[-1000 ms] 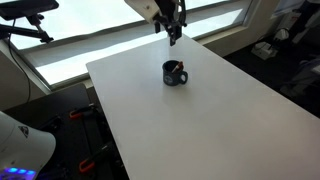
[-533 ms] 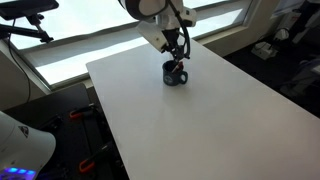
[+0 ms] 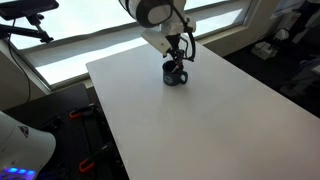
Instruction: Remove the marker from the cup and put it on the table
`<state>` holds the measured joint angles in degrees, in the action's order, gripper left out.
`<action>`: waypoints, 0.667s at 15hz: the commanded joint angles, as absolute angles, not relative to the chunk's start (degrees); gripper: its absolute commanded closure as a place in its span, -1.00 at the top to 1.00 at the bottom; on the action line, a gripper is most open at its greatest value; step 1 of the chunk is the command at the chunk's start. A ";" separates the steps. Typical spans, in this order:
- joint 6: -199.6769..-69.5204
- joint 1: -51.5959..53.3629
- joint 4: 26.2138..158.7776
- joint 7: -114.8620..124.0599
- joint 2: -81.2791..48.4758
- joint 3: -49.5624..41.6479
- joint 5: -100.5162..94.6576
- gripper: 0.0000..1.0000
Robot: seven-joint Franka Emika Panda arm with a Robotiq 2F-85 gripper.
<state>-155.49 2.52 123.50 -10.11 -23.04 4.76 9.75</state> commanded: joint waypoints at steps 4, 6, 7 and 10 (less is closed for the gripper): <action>-158.34 0.70 120.62 -10.29 -25.52 6.01 7.58 0.52; -159.02 0.56 119.93 -9.94 -26.15 5.73 6.87 0.50; -159.27 0.51 119.59 -9.70 -26.40 5.56 6.54 0.49; -158.91 0.43 119.68 -8.55 -26.12 5.03 5.95 0.38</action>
<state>-158.31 0.76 120.26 -10.06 -25.87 5.11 7.23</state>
